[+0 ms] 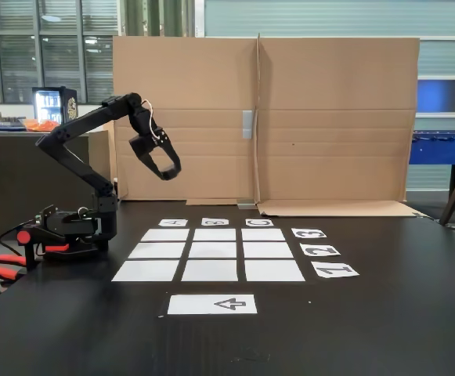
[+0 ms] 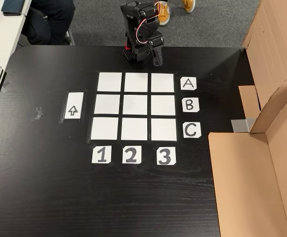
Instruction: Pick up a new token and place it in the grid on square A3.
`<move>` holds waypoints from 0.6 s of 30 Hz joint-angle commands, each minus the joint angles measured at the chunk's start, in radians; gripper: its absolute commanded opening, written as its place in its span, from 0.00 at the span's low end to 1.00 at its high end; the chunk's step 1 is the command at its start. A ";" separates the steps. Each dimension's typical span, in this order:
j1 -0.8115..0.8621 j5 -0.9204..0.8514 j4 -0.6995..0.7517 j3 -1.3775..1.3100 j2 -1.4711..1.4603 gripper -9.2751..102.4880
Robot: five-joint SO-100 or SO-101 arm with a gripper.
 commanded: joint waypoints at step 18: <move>-0.164 -0.060 -0.383 0.373 0.021 0.18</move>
